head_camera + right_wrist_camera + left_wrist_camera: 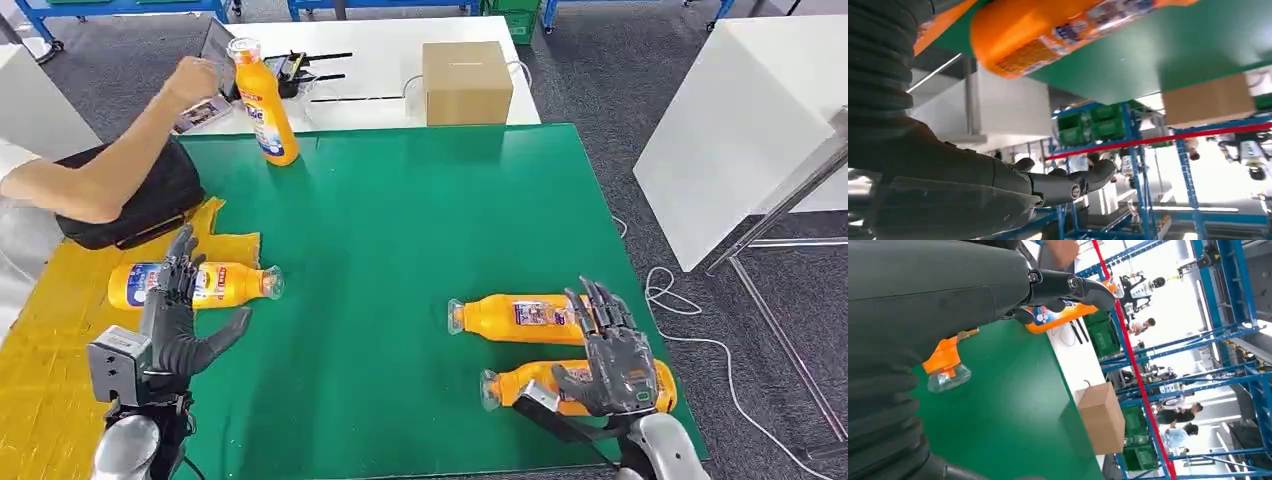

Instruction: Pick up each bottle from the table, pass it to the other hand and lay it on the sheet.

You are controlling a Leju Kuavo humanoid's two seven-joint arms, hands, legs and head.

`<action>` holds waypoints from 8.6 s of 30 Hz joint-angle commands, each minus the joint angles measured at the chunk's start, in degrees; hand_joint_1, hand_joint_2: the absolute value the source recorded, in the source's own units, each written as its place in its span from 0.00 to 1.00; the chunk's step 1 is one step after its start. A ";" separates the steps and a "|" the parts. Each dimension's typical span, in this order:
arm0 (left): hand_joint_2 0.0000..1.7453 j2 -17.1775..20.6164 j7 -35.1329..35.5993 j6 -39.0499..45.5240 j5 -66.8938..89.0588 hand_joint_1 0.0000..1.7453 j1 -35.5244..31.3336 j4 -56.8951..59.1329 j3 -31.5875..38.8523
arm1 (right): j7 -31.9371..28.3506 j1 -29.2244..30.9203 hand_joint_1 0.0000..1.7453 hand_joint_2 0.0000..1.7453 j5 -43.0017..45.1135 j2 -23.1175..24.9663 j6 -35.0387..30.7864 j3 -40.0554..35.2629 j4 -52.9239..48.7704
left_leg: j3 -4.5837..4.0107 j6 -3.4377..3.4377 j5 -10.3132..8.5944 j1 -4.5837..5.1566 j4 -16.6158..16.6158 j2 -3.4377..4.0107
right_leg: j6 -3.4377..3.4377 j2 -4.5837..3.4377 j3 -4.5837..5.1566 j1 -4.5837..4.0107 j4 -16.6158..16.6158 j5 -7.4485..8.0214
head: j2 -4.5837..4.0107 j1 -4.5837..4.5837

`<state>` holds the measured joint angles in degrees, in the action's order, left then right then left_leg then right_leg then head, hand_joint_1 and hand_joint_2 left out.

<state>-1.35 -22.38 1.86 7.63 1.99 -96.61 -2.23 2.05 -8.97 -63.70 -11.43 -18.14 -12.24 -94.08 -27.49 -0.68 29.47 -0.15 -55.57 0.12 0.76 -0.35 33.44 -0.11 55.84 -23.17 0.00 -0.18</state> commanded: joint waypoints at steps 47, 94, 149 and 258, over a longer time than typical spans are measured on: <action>1.00 -2.94 1.59 -1.40 0.03 0.00 -5.20 8.01 -2.00 | 8.21 23.35 0.59 1.00 -13.07 0.62 12.93 -5.03 38.74 | 0.36 0.02 -0.04 -0.04 0.07 0.02 | 0.04 0.03 -0.36 -0.05 -0.13 0.06 | 0.00 0.00; 1.00 0.92 3.71 -11.70 -3.37 0.00 -11.28 12.57 -17.10 | -16.76 21.62 1.00 1.00 34.21 17.94 -5.01 3.52 22.13 | 0.28 0.06 -0.03 -0.02 0.01 0.01 | 0.02 0.01 -0.19 -0.01 0.00 0.03 | 0.00 0.00; 1.00 -4.78 5.16 -5.53 -15.66 0.84 -24.12 21.84 -24.04 | -18.95 27.11 1.00 1.00 39.86 22.82 0.04 -26.51 39.80 | 0.29 0.05 -0.08 -0.07 0.04 -0.17 | 0.06 0.17 -0.26 -0.08 -0.04 0.01 | 0.00 0.00; 1.00 21.57 23.38 4.97 61.20 1.00 -60.55 64.28 -23.97 | -22.98 13.67 0.00 0.00 46.78 11.90 6.42 -7.25 -2.73 | 0.26 0.10 -0.13 -0.08 -0.04 0.21 | 0.04 -0.13 -0.04 -0.10 0.27 0.01 | 0.00 0.02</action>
<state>13.71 -2.09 9.94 56.15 -47.59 -54.00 -18.14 -20.13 6.60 -17.27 2.40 -12.35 -24.43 -90.78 -27.25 -0.59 29.33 -0.20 -55.59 0.49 0.76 -0.64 33.49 -0.18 56.12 -23.12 0.00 -0.15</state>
